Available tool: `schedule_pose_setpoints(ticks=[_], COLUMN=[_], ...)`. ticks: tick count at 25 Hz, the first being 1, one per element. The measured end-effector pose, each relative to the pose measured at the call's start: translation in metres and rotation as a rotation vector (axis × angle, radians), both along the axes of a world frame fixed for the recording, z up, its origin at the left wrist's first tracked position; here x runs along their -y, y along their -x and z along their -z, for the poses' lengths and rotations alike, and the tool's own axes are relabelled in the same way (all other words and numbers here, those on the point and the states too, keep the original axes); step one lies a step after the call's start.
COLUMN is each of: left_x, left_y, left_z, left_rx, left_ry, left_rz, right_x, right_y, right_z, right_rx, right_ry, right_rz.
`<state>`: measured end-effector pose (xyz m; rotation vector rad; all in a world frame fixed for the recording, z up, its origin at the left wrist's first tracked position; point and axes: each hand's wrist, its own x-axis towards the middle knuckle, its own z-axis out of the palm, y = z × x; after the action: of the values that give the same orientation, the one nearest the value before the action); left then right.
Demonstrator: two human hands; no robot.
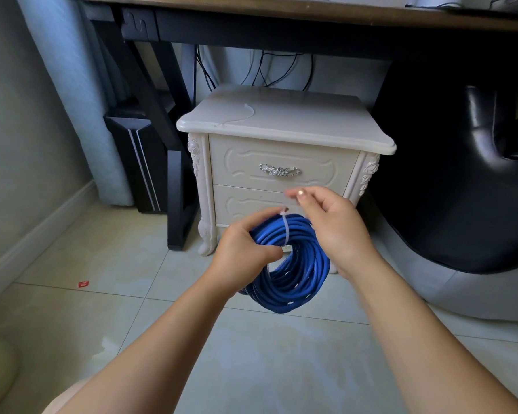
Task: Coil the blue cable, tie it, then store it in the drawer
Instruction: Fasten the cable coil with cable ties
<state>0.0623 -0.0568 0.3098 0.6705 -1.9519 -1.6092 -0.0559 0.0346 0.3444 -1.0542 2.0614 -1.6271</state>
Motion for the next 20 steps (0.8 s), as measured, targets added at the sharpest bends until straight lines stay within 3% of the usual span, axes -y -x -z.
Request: schedule_pose_setpoints(ticks=[3,6,8,10,14,17,18,20], left_x=[0.011,0.024,0.028,0.028,0.032,0.049,0.054,0.056], left_y=[0.000,0.001,0.001,0.000,-0.005,-0.014,-0.017,-0.022], left_z=[0.002,0.005,0.006,0.007,0.006,0.002,0.001,0.000], left_rx=[-0.130,-0.328,-0.405,-0.421,-0.320,-0.230,-0.203,-0.038], left_ry=[-0.187,-0.405,-0.466,-0.465,-0.533,-0.566,-0.491,-0.124], left_rz=[-0.160,-0.288,-0.294,-0.233,-0.037,-0.041,-0.098,-0.159], right_x=[-0.003,-0.007,-0.001,0.008,0.017,0.016,0.016,0.016], right_y=[0.017,0.007,-0.005,-0.009,-0.003,0.003,0.005,0.009], right_z=[0.013,0.031,0.041,0.041,0.041,0.039,0.038,0.035], right_rx=[0.131,0.609,0.839,0.907,0.846,0.591,0.472,0.240], right_ry=[-0.154,-0.271,-0.219,-0.039,0.129,0.073,0.034,-0.070], right_rz=[0.134,0.040,-0.109,-0.119,0.043,0.131,0.135,0.108])
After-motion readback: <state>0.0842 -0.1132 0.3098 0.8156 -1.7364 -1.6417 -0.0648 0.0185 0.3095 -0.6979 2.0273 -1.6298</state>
